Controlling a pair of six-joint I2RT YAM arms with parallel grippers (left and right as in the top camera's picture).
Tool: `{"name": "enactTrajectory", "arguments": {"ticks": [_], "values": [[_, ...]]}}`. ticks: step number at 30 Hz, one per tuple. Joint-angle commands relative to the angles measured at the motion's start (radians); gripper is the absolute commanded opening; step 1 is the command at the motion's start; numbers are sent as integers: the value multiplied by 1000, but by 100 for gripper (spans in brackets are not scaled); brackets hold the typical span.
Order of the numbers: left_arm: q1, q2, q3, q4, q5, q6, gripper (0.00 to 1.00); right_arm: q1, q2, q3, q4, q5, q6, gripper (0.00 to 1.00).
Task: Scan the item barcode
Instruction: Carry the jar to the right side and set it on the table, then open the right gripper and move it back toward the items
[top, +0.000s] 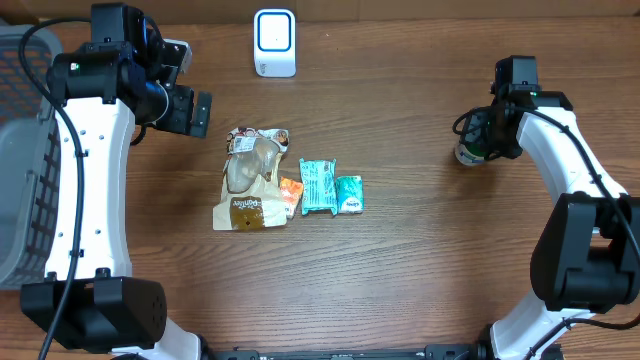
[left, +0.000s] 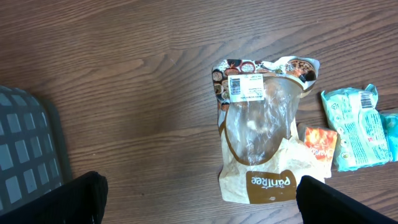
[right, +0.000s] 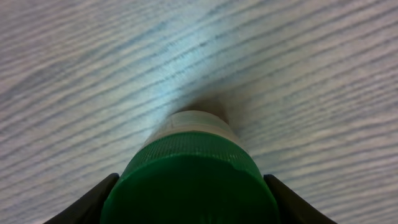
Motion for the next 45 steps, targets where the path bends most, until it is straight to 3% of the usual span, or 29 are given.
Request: {"name": "enactTrajectory", "arguments": {"ticks": [1,10,16,22,28,32,38,45], "values": [[2,2,9,-2,10,11,100,0,-16,1,-13,32,3,39],[2,2,9,-2,10,11,99,0,-16,0,-30,69,3,46],[2,2,9,-2,10,11,99,0,-16,1,-50,68,3,73],[2,2,9,-2,10,11,100,0,-16,40,-81,57,4,82],[2,2,9,-2,10,11,100,3,-16,225,-249,-18,4,88],[2,2,9,-2,10,11,100,11,-16,394,-412,-160,4,100],[2,2,9,-2,10,11,100,38,-16,488,-523,-451,12,100],[2,2,9,-2,10,11,100,130,-16,365,-506,-475,12,98]]}}
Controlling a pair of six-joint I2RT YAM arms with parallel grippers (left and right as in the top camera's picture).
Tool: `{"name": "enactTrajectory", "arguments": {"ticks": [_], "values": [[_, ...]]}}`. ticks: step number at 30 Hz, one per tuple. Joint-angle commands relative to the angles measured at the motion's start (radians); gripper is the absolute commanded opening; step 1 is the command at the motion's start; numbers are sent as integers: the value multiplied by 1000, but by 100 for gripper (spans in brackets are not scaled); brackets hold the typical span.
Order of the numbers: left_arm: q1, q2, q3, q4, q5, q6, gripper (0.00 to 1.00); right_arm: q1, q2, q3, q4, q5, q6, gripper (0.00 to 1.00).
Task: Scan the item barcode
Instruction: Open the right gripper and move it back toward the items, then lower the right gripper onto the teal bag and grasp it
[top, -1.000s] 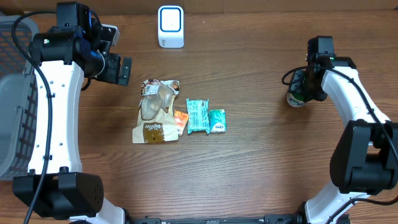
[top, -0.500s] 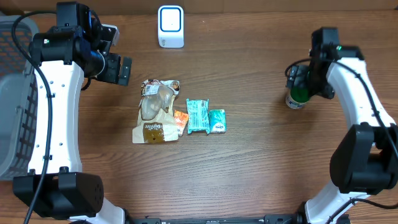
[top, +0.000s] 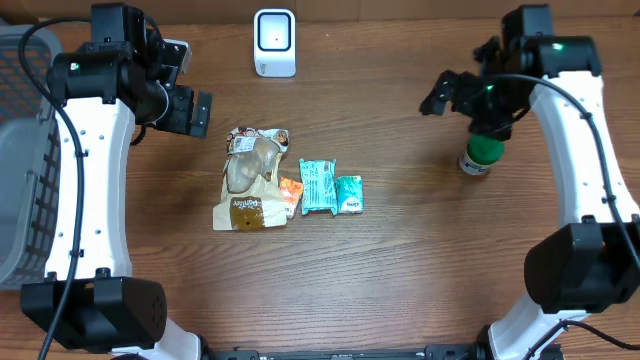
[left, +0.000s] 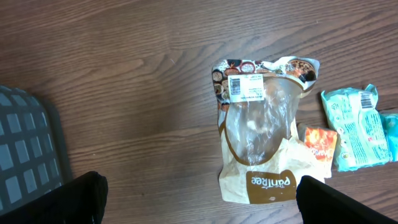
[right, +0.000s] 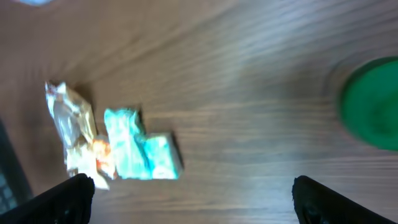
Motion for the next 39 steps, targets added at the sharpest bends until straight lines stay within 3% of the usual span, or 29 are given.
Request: {"name": "enactTrajectory", "arguments": {"ticks": [1,4,11,23,39], "values": [[2,2,9,-2,10,11,99,65,-11,-82,12,-49,1,95],[2,2,9,-2,10,11,99,118,-11,-152,49,-47,23,85],[2,2,9,-2,10,11,100,202,-11,-327,200,-45,190,80],[2,2,9,-2,10,11,100,303,-11,-568,480,-45,343,54],[2,2,9,-2,10,11,100,416,-2,-630,594,15,431,48]]}}
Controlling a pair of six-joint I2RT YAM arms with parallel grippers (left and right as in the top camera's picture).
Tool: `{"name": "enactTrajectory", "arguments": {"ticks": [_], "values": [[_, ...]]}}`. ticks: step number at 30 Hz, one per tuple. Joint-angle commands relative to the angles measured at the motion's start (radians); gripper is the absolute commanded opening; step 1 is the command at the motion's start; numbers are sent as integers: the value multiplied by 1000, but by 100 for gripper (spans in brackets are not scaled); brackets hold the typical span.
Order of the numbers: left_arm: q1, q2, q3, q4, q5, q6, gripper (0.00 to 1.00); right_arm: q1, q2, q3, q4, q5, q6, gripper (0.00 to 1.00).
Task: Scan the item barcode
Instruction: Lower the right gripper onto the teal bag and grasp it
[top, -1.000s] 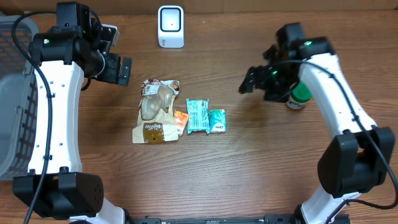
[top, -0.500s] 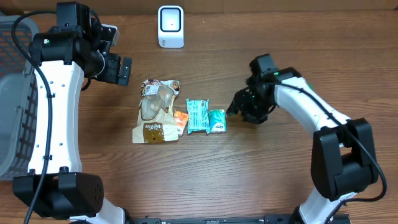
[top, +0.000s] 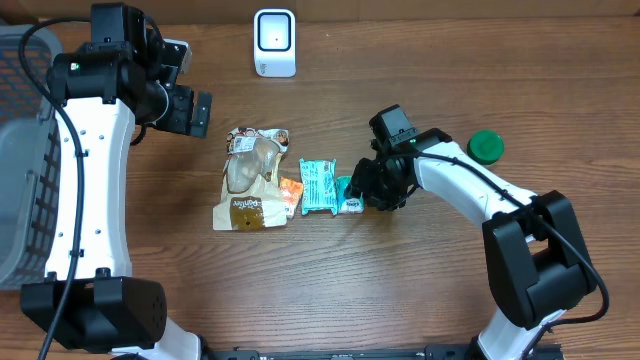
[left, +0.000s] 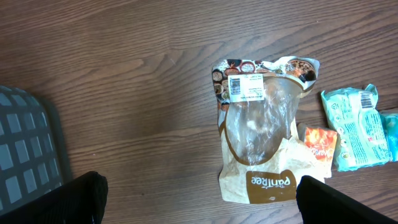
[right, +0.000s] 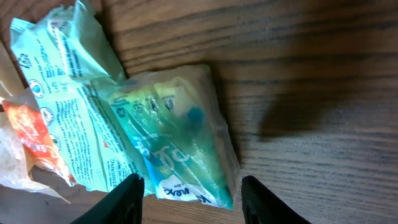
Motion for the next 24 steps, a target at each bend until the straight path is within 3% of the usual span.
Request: {"name": "enactTrajectory", "arguments": {"ticks": [1,16,21,24], "values": [[2,2,9,-2,10,11,100,11,2,-7,2,23,23,48],[2,2,9,-2,10,11,100,37,85,-7,-7,5,62,44],[2,2,9,-2,10,11,100,30,85,-6,2,13,62,16],[2,2,9,-2,10,11,99,2,84,11,-16,5,26,7]]}}
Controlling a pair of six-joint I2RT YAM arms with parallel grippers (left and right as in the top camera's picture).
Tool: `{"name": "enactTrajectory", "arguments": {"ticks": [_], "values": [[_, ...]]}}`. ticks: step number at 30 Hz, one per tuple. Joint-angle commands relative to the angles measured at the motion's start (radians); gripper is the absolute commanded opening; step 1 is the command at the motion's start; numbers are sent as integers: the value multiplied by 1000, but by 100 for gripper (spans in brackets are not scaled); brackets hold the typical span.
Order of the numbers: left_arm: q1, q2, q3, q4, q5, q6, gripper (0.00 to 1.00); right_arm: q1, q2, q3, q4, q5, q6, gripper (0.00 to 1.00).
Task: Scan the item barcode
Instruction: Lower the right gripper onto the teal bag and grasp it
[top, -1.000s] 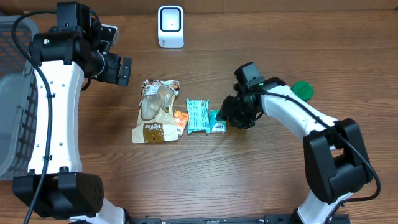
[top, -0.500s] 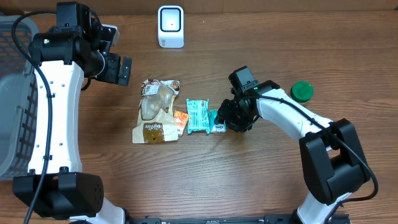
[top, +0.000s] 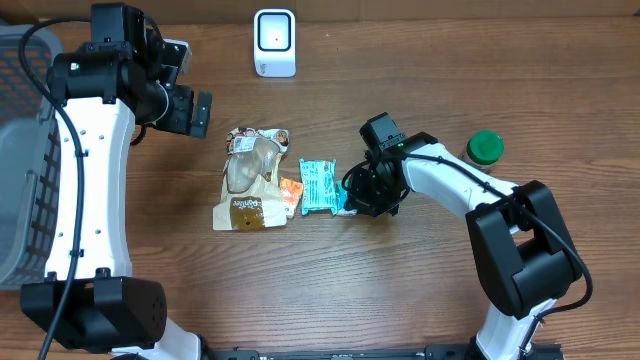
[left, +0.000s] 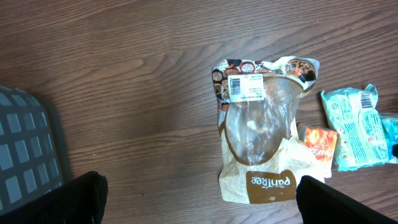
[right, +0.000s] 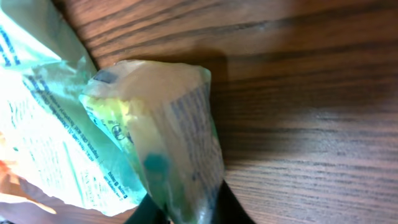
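Note:
A small green packet (right: 168, 124) lies at the right end of a row of items on the wooden table, and my right gripper (right: 186, 210) is shut on it, one finger on each side. From overhead the right gripper (top: 362, 195) covers most of that packet. Left of it lie a teal packet (top: 318, 185), an orange sachet (top: 290, 190) and a brown bag (top: 252, 180). The white scanner (top: 274, 42) stands at the back edge. My left gripper (left: 199, 199) hangs open above the table, left of the brown bag (left: 261, 137).
A green-capped bottle (top: 485, 148) stands to the right of the right arm. A grey basket (top: 20, 160) sits at the table's left edge and shows in the left wrist view too (left: 25, 149).
My right gripper's fingers stood apart on either side of the small green packet; now they are shut on it. The left arm has not moved.
My right gripper stood round the green-capped bottle at the right. Then it was open above and left of the bottle, which stayed on the table. Then it was open at the small green packet, and now it grips that packet. The left arm stayed still throughout.

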Motion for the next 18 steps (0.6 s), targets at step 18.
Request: {"name": "enactTrajectory", "arguments": {"ticks": [18], "values": [[2,2,9,-2,10,11,99,-263,11,132,-108,-282,-560,8]]}}
